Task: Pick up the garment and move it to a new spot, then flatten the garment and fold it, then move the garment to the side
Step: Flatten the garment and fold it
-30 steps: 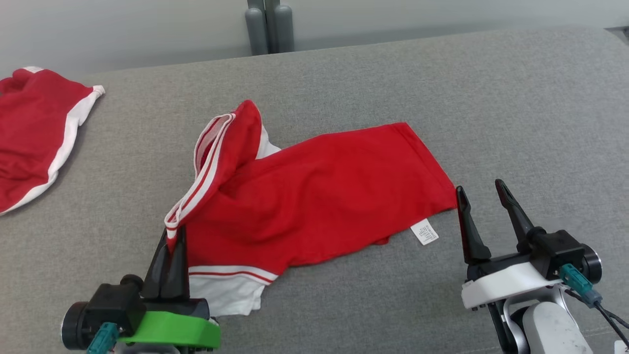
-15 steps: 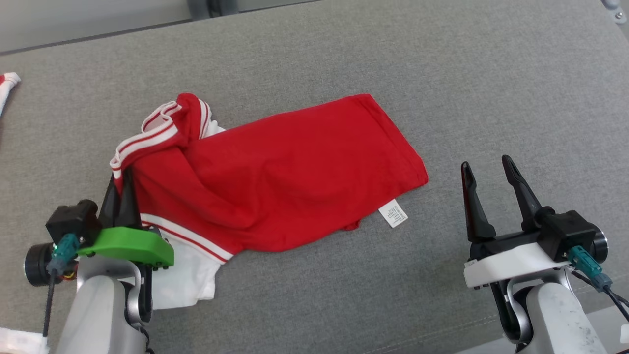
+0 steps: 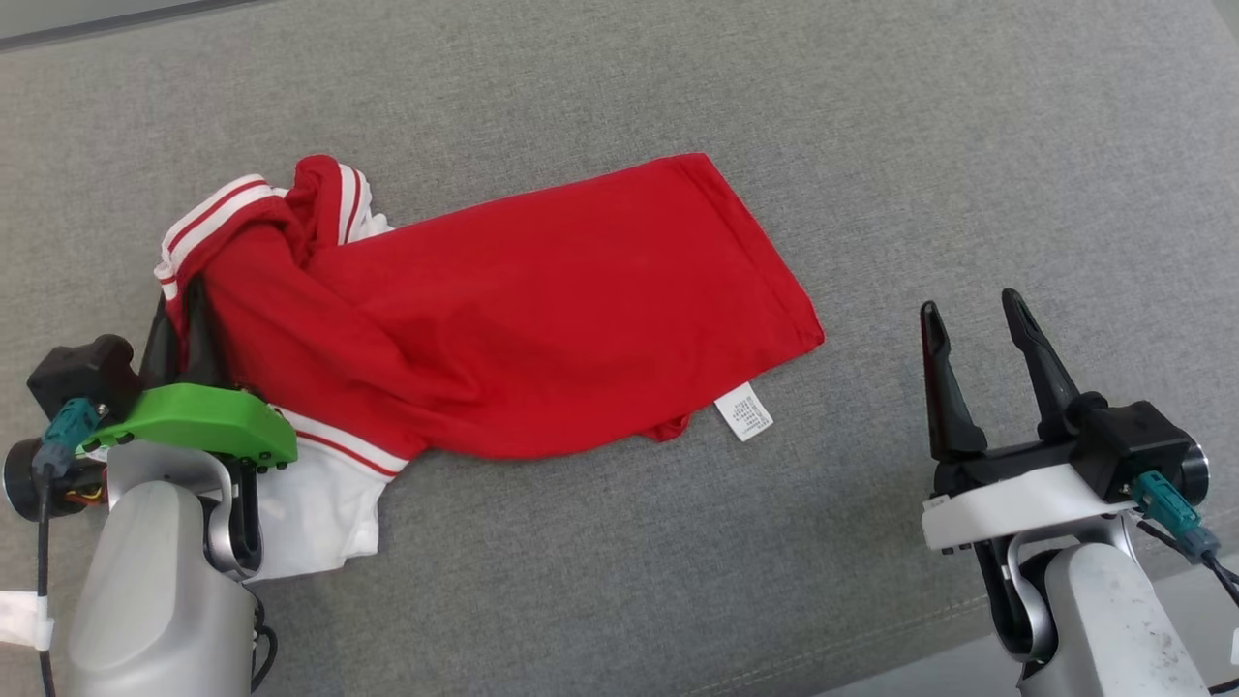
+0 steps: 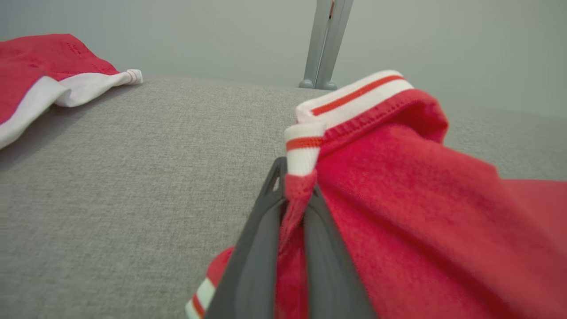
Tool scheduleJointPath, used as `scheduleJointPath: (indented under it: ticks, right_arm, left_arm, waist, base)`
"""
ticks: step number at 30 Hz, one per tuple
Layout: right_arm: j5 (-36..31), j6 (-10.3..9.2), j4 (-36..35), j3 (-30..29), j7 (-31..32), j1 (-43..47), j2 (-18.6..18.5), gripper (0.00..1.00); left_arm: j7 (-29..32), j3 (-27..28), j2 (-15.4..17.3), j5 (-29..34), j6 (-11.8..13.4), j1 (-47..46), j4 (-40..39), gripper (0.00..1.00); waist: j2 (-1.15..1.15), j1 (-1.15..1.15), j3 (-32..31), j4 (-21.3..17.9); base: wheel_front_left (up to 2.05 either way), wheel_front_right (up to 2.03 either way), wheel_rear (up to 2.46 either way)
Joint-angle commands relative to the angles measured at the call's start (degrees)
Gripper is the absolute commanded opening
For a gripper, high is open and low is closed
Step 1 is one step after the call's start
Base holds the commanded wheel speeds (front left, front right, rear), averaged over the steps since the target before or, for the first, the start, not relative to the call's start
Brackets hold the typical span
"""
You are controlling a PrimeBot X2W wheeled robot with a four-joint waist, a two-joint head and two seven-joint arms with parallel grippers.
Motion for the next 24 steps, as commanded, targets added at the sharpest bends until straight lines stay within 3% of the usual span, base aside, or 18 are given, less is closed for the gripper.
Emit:
scheduleJointPath:
  ticks: [1, 12, 24]
  right_arm:
    - [-0.8, 0.00, 0.2, -0.6, -0.2, -0.2, -0.1, 1.00]
    - [-3.2, 0.00, 1.1, -8.2, -0.2, 1.2, -0.1, 1.00]
    - [-4.0, 0.00, 1.3, -5.7, -0.2, 3.0, -0.1, 1.00]
  left_arm:
    - [-0.4, 0.4, -0.2, -0.4, -0.3, -0.4, -0.1, 1.00]
    - [-0.4, 3.9, -3.6, 0.5, -2.1, 9.9, -12.4, 1.00]
    - [-0.4, 2.6, -5.9, 1.8, -2.1, 22.8, -20.6, 1.00]
  waist:
    - [0.00, 0.00, -0.6, 0.8]
    - [0.00, 0.00, -5.0, 4.8]
    - [0.00, 0.00, -12.0, 8.4]
  base:
    - [0.00, 0.00, 0.00]
    - [0.00, 0.00, 0.00]
    - [0.00, 0.00, 0.00]
